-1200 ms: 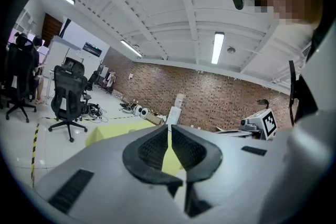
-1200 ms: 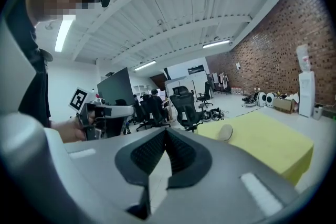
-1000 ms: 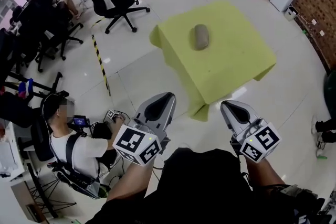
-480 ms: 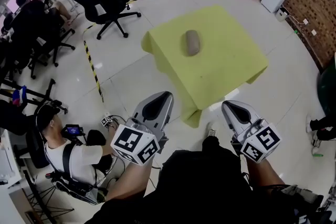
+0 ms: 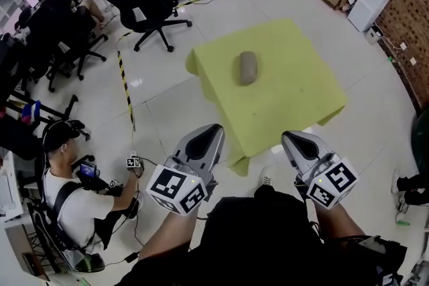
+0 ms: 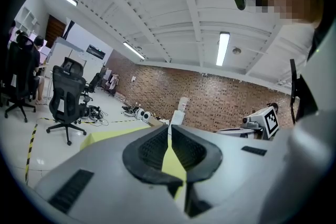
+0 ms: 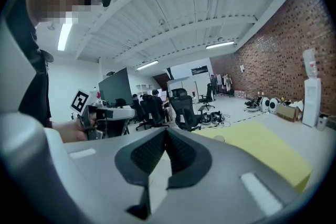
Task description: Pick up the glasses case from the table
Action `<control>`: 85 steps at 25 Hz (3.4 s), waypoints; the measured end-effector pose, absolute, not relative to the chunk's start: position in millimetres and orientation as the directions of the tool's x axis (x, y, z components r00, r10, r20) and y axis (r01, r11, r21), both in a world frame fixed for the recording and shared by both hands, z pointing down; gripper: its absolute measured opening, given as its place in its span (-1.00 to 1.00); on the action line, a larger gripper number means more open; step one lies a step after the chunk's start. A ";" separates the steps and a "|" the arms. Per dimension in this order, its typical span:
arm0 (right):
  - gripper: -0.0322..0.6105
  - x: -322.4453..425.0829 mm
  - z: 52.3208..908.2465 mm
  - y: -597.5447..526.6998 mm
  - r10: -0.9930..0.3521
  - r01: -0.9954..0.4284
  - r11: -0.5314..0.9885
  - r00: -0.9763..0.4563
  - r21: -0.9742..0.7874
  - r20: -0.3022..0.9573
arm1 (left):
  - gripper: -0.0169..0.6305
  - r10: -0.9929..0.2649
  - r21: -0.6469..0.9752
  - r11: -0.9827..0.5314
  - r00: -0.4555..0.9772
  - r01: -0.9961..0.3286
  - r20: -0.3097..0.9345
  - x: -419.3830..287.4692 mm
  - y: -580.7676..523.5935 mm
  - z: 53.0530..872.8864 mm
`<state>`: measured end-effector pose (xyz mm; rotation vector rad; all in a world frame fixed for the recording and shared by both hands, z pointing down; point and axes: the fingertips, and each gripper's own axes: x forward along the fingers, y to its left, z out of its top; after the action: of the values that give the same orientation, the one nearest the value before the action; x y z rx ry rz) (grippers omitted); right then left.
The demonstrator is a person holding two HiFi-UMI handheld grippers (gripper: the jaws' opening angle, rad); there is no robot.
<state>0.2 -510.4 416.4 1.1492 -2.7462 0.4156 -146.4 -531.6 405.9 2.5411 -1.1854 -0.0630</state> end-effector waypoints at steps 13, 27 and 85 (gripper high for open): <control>-0.89 78.8 410.6 -583.3 -0.635 -0.660 0.717 -0.751 -0.222 0.182 | -0.87 -0.786 0.289 -0.561 0.609 -0.776 0.109 -60.1 -592.0 394.9; -0.89 130.4 422.1 -622.4 -0.571 -0.588 0.763 -0.808 -0.268 0.146 | -0.84 -0.836 0.221 -0.466 0.508 -0.857 0.208 -14.2 -626.5 415.5; -0.89 184.7 480.6 -627.1 -0.862 -0.942 0.175 -0.288 -0.288 0.417 | 0.45 -0.339 0.404 -0.456 0.575 -0.793 0.745 2.0 -884.0 747.9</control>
<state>184.7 -627.1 480.6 1.7698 -2.2808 0.7490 2.0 -884.0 747.9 2.0404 -0.9018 0.7541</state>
